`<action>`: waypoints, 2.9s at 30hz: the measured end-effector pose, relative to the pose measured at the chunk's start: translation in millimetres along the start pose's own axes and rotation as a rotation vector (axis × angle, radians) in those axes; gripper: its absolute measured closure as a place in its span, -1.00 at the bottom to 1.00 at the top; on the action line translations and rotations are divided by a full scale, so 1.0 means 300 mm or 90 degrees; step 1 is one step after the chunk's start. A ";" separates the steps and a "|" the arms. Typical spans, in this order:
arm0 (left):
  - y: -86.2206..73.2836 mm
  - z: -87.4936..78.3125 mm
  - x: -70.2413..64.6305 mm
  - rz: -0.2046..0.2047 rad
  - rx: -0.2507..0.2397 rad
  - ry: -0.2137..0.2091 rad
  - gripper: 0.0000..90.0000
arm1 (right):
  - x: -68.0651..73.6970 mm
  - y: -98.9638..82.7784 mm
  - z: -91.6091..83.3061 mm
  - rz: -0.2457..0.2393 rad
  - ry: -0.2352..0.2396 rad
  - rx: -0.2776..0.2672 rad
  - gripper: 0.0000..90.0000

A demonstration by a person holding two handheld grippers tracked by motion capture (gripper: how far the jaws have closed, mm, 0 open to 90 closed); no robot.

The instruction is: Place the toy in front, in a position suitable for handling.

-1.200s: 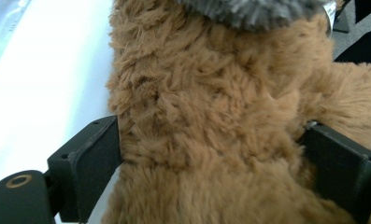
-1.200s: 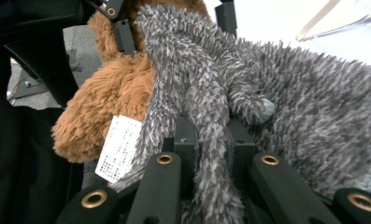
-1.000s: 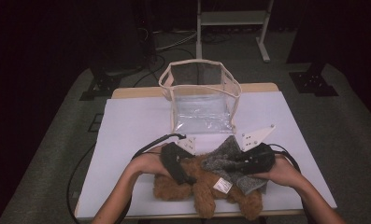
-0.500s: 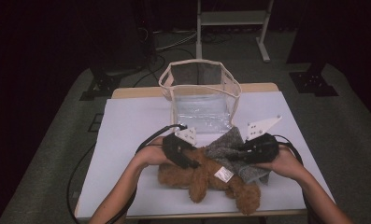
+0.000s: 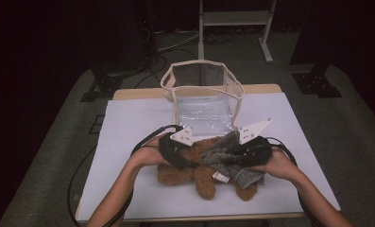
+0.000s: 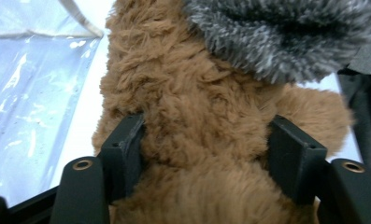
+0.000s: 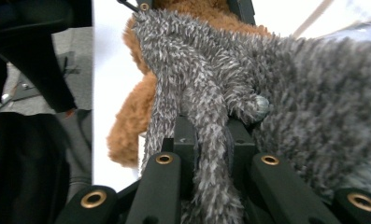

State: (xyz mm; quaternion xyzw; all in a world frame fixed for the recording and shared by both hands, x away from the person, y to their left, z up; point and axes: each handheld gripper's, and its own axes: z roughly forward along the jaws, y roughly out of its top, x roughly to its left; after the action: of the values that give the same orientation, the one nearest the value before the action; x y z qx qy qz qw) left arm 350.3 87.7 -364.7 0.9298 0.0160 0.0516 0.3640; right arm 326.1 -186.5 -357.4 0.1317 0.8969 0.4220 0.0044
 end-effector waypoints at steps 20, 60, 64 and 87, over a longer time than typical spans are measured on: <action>-0.010 -0.034 -0.060 -0.014 -0.002 0.018 -0.39 | 0.035 -0.010 -0.002 0.004 0.013 -0.020 0.74; -0.071 -0.079 -0.102 -0.010 -0.001 0.018 -0.21 | -0.025 0.113 -0.101 -0.030 -0.063 -0.010 0.74; -0.080 -0.087 -0.103 -0.009 -0.007 0.018 -0.21 | -0.028 0.118 -0.048 -0.028 -0.049 0.008 0.74; -0.142 -0.153 -0.102 -0.055 -0.014 0.053 -0.31 | -0.008 0.028 0.031 0.000 -0.025 0.025 0.76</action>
State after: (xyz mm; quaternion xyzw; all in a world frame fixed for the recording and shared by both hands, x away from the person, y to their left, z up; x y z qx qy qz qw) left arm 315.2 147.9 -362.5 0.9213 0.0706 0.0749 0.3749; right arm 331.5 -175.0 -357.1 0.1397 0.9048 0.4017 0.0197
